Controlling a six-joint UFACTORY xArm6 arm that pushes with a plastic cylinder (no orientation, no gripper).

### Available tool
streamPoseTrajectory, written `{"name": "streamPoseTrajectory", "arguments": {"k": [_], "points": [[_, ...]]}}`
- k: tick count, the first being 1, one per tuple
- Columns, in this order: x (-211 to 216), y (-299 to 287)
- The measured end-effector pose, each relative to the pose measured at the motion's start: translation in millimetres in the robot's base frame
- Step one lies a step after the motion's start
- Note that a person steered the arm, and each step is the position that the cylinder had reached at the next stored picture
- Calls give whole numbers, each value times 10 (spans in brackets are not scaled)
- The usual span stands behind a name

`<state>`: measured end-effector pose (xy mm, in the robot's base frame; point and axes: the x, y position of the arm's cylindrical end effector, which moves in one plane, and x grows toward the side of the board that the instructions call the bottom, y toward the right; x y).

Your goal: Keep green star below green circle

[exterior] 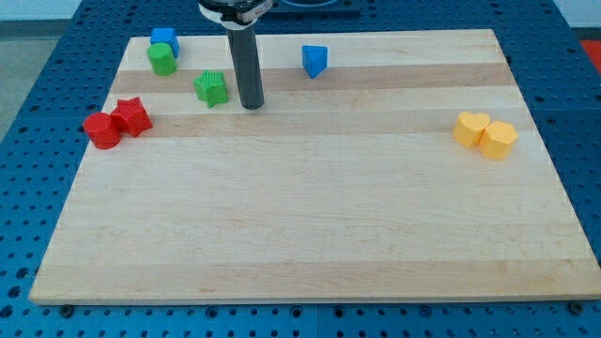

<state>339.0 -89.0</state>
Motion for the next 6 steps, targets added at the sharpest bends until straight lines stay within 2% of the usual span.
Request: {"name": "streamPoseTrajectory", "arguments": {"k": [2, 3, 4, 6], "points": [[-190, -447], [-183, -578], [16, -581], [32, -814]]}}
